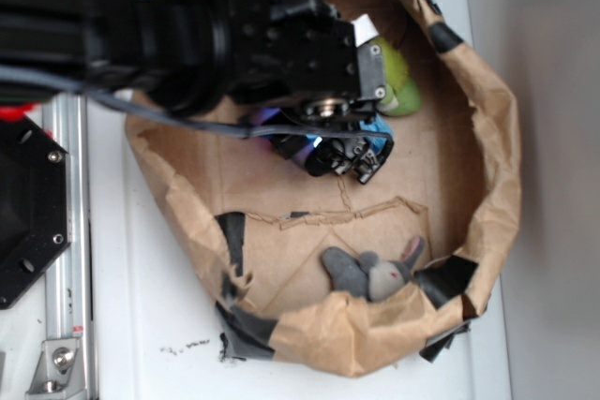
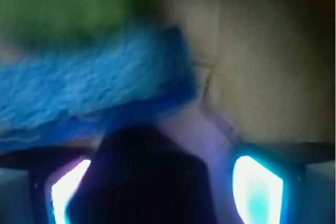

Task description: Grab the black box.

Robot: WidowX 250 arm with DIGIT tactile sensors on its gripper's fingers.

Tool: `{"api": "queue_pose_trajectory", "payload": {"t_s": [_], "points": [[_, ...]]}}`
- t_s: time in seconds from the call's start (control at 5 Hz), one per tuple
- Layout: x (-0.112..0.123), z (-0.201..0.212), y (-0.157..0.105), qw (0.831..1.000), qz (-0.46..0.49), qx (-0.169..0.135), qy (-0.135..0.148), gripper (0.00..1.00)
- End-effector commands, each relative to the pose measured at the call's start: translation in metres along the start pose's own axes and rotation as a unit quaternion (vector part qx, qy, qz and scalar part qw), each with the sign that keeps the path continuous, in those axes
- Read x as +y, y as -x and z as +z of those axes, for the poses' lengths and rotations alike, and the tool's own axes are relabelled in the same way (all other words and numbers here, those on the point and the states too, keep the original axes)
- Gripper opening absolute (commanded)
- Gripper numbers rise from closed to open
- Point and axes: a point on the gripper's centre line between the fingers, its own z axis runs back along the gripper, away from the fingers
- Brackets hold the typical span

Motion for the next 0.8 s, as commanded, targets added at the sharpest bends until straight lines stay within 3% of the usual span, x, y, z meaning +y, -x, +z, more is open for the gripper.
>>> {"api": "queue_pose_trajectory", "payload": {"t_s": [0.0, 0.6], "points": [[-0.012, -0.004, 0.007, 1.000, -0.014, 0.011, 0.024, 0.00], [-0.007, 0.064, 0.002, 0.998, -0.012, -0.037, 0.055, 0.00]]}}
